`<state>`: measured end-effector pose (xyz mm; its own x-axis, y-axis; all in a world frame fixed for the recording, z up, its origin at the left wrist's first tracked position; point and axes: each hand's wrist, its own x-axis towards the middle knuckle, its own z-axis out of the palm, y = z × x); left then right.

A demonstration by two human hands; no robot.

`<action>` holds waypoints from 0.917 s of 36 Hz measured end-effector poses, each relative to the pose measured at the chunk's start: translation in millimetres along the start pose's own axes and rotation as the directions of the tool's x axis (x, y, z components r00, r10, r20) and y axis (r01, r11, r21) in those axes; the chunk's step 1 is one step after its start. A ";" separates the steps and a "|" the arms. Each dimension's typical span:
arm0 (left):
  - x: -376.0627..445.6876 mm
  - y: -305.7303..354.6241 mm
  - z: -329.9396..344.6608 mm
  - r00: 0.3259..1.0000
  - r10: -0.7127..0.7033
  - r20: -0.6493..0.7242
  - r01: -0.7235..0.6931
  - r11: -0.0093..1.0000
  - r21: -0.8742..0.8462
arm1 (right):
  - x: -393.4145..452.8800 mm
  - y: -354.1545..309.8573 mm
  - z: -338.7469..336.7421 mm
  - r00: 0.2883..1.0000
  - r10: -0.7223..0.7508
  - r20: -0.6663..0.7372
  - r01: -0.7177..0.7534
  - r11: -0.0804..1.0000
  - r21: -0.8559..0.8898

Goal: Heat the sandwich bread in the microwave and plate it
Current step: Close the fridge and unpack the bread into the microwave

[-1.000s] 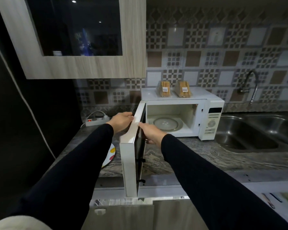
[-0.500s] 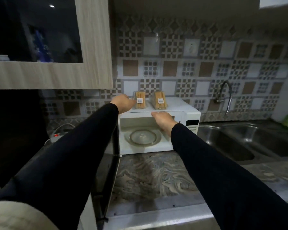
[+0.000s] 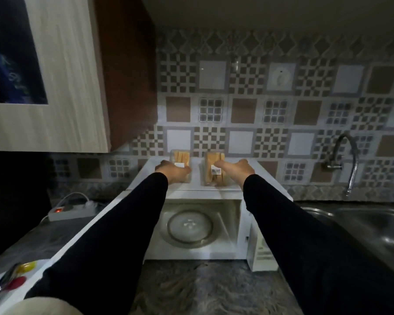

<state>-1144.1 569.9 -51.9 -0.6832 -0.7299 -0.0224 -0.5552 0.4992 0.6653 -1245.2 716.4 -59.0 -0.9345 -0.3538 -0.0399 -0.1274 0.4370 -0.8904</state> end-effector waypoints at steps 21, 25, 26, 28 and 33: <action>70.2 -1.6 35.0 0.990 -0.050 -0.133 0.062 0.994 0.085 | 75.9 -4.3 50.5 1.000 -0.015 -0.025 0.010 0.983 -0.181; 61.6 -6.8 34.9 0.988 -0.033 -0.150 0.046 0.996 0.082 | 64.1 -3.3 47.4 0.999 -0.016 -0.043 0.008 0.983 -0.182; 58.8 -8.6 34.1 0.988 -0.032 -0.152 0.045 0.996 0.080 | 59.8 -3.2 47.3 0.998 -0.022 -0.052 0.012 0.983 -0.181; 51.4 -12.1 32.2 0.988 -0.032 -0.153 0.043 0.996 0.073 | 49.6 -2.2 46.5 0.998 -0.024 -0.065 0.012 0.985 -0.174; 29.9 -22.3 23.7 0.990 -0.032 -0.136 0.040 0.997 0.060 | 20.9 -0.1 43.4 0.997 -0.004 -0.082 -0.011 0.983 -0.183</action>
<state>-1163.4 548.0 -85.0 -0.5944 -0.8020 0.0584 -0.6096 0.4968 0.6177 -1250.3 673.1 -79.4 -0.9581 -0.2865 0.0007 -0.1755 0.5847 -0.7921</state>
